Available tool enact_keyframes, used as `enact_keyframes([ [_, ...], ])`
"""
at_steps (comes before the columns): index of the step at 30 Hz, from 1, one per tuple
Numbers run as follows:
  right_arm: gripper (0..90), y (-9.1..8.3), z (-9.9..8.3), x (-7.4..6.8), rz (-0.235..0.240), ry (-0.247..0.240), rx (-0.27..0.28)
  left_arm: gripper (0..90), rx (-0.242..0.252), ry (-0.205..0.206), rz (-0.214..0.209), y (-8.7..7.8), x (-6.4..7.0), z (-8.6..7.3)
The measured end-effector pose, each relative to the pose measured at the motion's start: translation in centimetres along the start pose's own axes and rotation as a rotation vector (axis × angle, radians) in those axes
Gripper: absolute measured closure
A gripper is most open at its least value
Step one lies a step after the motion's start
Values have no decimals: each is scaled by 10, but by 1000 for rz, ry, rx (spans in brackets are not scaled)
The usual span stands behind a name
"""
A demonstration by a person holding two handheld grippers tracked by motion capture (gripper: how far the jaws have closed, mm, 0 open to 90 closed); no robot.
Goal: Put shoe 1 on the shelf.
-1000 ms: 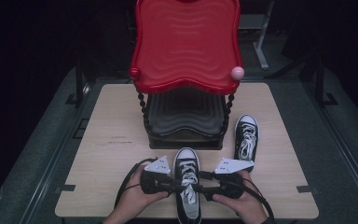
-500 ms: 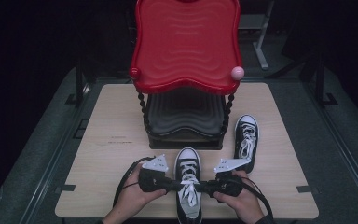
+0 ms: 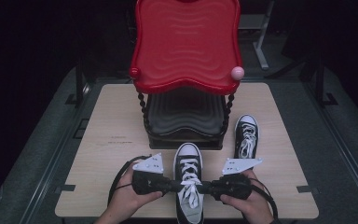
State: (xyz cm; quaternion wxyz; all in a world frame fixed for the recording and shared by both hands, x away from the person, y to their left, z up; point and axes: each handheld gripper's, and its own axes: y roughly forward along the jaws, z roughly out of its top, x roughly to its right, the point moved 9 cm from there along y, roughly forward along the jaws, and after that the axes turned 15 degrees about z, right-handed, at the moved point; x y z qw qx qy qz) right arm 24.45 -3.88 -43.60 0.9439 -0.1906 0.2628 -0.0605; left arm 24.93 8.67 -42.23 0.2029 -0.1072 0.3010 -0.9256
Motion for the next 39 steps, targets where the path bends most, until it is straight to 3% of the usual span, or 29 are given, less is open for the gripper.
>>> enact_keyframes([
  [5,841,-8,11,-12,6,-40,25,866,32,28,9,-12,3,13],
  [12,841,-12,30,-12,-3,-86,48,866,55,47,50,-22,-7,29],
  [15,841,-12,40,-6,-18,-106,61,868,70,57,78,-24,-19,36],
  [24,847,-7,77,25,-80,-159,88,872,119,25,163,-25,-62,55],
  [39,854,14,138,78,-207,-225,130,875,190,-23,357,-26,-136,77],
])
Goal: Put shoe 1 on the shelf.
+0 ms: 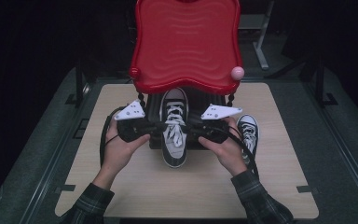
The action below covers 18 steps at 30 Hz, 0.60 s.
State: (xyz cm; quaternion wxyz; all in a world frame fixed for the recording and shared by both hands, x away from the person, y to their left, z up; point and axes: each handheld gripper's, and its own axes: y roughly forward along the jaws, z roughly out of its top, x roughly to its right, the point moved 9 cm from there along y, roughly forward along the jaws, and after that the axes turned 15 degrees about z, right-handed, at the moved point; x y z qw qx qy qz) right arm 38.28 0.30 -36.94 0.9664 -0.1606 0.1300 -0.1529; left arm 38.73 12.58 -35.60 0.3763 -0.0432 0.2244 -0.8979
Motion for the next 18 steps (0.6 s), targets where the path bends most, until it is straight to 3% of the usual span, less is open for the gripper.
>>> enact_keyframes([
  [1,855,5,3,7,-15,-3,-4,876,2,-2,20,4,-7,1],
  [9,856,17,8,27,-56,-3,-9,875,3,-12,74,17,-21,0],
  [16,847,20,5,28,-61,4,-4,870,11,-38,68,20,-20,-4],
  [18,804,20,5,27,-51,8,0,855,13,-36,69,20,-19,-4],
])
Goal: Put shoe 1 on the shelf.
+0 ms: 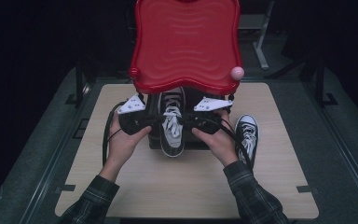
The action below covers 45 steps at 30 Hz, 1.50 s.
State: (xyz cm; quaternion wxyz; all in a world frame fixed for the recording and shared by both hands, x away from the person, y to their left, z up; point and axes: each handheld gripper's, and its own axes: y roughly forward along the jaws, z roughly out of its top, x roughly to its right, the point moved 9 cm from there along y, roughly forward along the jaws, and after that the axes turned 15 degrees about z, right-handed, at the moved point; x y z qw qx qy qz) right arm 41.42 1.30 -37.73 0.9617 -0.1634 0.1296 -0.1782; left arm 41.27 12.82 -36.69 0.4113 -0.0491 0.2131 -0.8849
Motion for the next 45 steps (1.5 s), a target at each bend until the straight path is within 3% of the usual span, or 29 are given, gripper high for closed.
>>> enact_keyframes([
  [1,742,-2,0,-1,13,2,8,817,5,-1,-1,-1,1,1],
  [3,710,-3,0,-2,13,-1,7,791,8,10,6,-3,1,3],
  [5,639,-7,-1,-9,20,-2,5,697,6,6,1,-7,3,3],
  [12,570,-24,-6,-21,30,-3,21,577,2,44,-14,-30,15,-3],
  [18,528,-38,-21,-29,22,-15,-11,466,-41,76,-39,-45,30,-27],
  [21,511,-41,-42,-36,28,-21,-51,435,-71,102,-48,-49,35,-46],
  [23,509,-40,-49,-37,31,-17,-62,429,-88,100,-56,-49,38,-58],
  [27,505,-25,-84,-40,41,-12,-142,412,-135,123,-49,-42,41,-82],
  [29,506,-21,-88,-41,40,-15,-153,411,-143,135,-41,-37,43,-89],
  [37,514,1,-94,-46,60,-40,-171,422,-140,166,-26,-23,47,-92],
  [45,535,1,-90,-47,38,-45,-175,471,-148,170,-3,-20,48,-90],
])
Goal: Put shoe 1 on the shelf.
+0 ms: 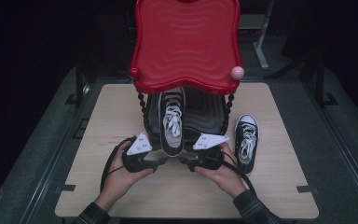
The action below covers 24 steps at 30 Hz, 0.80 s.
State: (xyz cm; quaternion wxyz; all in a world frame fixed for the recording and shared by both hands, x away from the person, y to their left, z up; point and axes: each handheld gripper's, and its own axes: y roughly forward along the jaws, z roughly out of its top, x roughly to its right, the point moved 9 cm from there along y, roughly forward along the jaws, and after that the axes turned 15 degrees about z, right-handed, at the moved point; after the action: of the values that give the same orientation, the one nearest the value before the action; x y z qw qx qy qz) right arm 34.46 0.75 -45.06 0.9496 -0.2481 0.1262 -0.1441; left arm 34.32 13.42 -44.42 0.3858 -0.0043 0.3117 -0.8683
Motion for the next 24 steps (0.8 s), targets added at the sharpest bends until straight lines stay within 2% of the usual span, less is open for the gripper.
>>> enact_keyframes([
  [5,537,0,3,0,-12,0,-15,488,-12,7,19,-1,-1,2],
  [11,539,-1,10,3,-33,-6,-28,503,-8,-9,40,0,-7,7],
  [16,546,0,18,13,-61,-18,-30,519,-3,-19,83,5,-14,14],
  [24,573,-4,35,28,-89,-14,2,552,20,-46,137,10,-24,28],
])
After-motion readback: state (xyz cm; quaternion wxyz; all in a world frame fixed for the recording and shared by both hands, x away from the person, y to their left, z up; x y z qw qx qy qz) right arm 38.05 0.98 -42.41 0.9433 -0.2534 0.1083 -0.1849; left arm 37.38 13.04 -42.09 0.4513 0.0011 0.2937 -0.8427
